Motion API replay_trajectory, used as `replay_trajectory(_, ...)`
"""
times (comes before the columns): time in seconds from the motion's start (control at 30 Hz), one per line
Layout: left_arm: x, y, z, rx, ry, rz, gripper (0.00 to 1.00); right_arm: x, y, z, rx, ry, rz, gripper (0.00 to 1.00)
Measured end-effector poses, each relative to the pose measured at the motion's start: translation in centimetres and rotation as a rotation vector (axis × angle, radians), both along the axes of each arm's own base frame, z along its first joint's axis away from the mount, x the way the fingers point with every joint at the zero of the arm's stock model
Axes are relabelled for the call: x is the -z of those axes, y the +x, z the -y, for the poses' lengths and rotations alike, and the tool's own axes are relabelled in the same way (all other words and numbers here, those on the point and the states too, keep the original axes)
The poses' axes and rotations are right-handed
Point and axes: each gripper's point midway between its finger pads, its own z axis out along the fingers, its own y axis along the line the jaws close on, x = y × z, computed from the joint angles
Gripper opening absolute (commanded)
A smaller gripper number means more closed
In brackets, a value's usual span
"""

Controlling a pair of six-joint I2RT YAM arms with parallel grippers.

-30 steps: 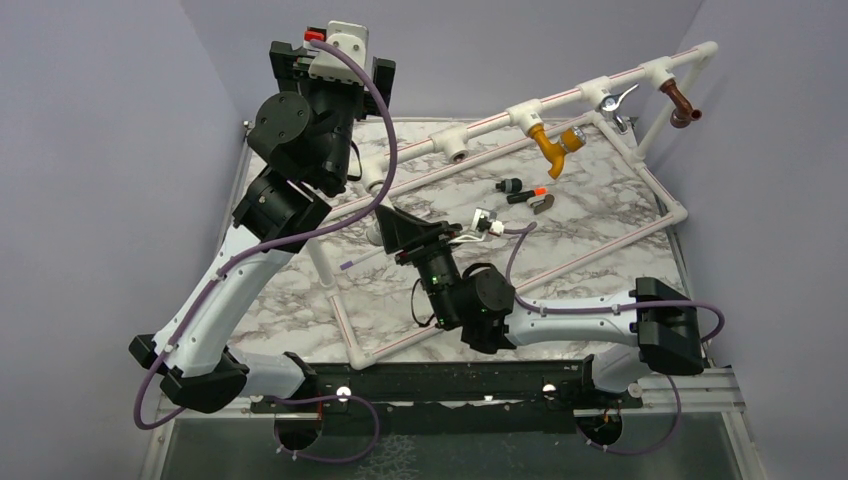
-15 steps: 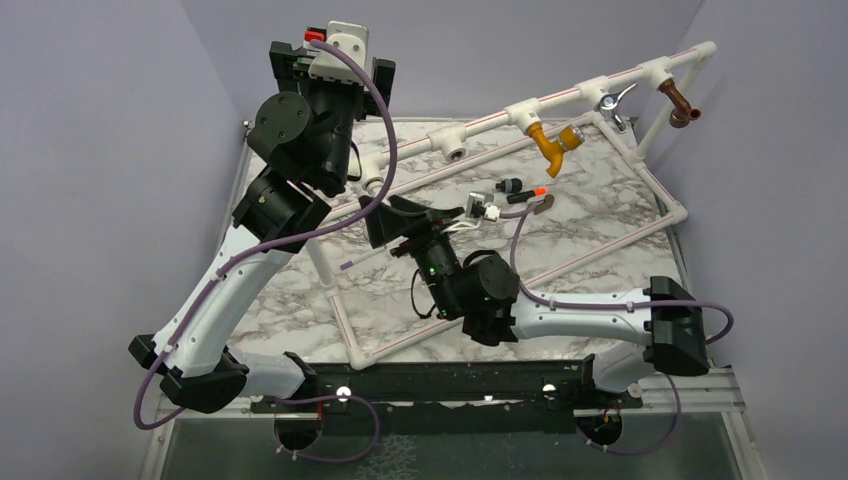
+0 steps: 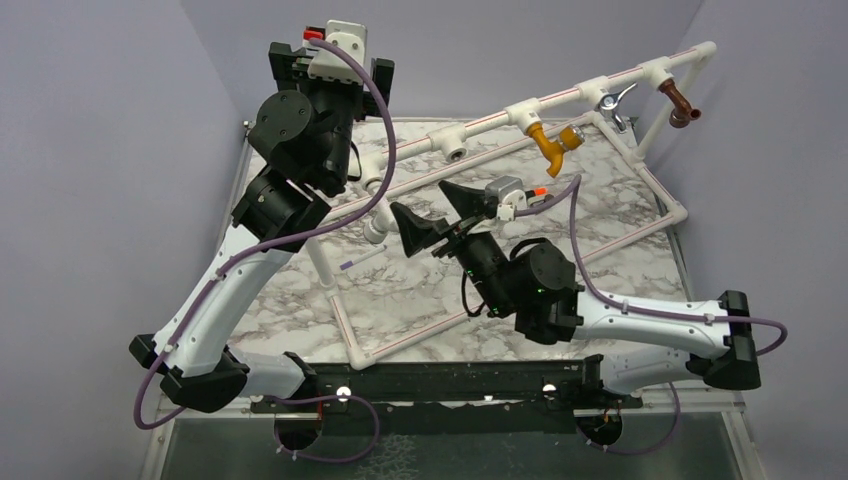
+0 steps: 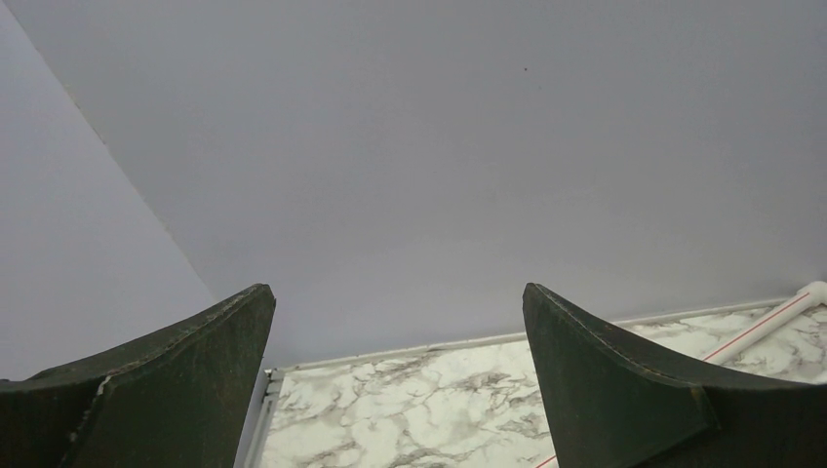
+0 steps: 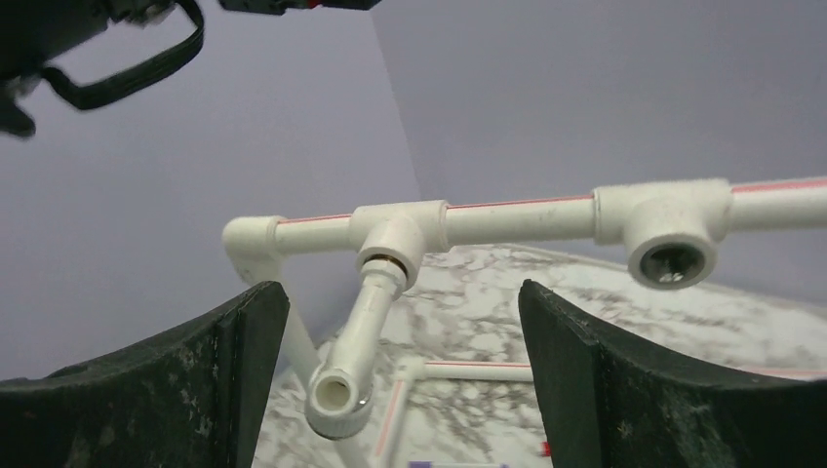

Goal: Install the water faucets

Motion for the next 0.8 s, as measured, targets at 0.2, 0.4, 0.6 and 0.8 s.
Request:
replay_trajectory(0.2, -0.5, -0.2, 0.1, 0.013, -0.041, -0.032, 0.99, -0.6, -1.1, 1.3, -0.017, -0.353, 0.230, 0.92)
replay_trajectory(0.4, 3.0, 0.4, -0.7, 0.018, -0.058, -0.123, 0.99, -0.4, -2.1, 2.3, -0.034, -0.707, 0.497, 0.92)
replay_trajectory(0.6, 9.2, 2.5, -3.3, -0.019, -0.086, -0.253, 0.99, 0.6, -2.8, 2.3, -0.053, -1.061, 0.783, 0.92)
replay_trajectory(0.8, 12.9, 1.9, -4.9, -0.039, -0.116, -0.300, 0.99, 0.7, -2.2, 1.7, 0.018, -1.318, 1.009, 0.92)
